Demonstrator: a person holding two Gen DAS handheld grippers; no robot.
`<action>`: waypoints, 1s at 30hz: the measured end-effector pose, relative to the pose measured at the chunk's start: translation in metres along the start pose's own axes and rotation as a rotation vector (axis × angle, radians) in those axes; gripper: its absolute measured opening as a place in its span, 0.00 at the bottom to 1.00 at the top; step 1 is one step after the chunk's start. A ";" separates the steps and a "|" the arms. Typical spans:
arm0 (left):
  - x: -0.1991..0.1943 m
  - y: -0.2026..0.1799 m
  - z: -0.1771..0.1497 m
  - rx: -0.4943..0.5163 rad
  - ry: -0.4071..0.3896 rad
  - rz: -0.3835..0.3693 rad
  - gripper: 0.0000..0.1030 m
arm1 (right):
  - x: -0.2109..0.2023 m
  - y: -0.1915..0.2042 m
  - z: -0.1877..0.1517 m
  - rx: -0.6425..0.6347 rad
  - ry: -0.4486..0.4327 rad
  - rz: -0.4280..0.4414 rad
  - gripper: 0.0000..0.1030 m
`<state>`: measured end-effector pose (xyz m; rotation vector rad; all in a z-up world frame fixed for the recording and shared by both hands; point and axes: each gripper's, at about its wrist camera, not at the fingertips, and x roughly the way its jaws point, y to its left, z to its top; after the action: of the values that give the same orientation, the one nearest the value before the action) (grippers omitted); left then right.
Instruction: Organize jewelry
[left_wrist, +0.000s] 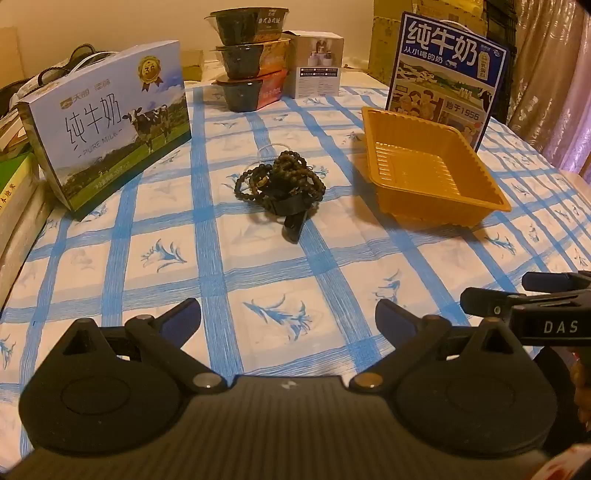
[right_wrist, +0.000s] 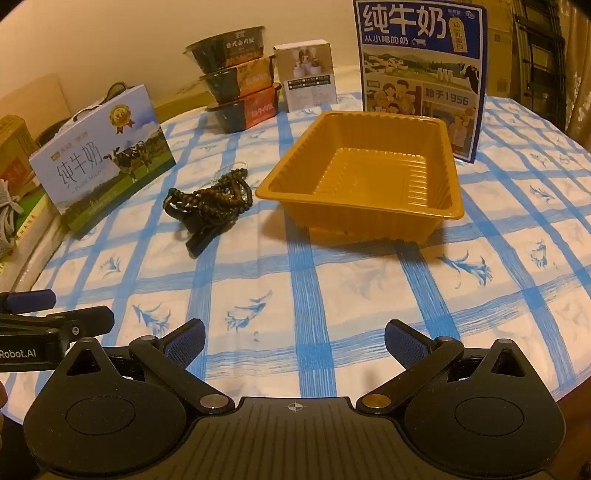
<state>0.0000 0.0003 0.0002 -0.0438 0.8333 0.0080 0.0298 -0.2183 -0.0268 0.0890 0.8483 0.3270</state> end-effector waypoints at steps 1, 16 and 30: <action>0.000 0.000 0.000 0.001 0.000 0.000 0.98 | 0.000 0.000 0.000 -0.001 0.000 -0.001 1.00; 0.000 0.000 0.000 0.001 -0.002 0.002 0.98 | 0.000 0.002 0.001 -0.005 -0.002 -0.004 1.00; -0.001 0.005 0.001 0.001 -0.001 0.001 0.98 | -0.001 0.003 0.002 -0.008 -0.003 -0.006 1.00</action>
<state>0.0000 0.0051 0.0012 -0.0425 0.8321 0.0091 0.0302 -0.2159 -0.0241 0.0798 0.8437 0.3247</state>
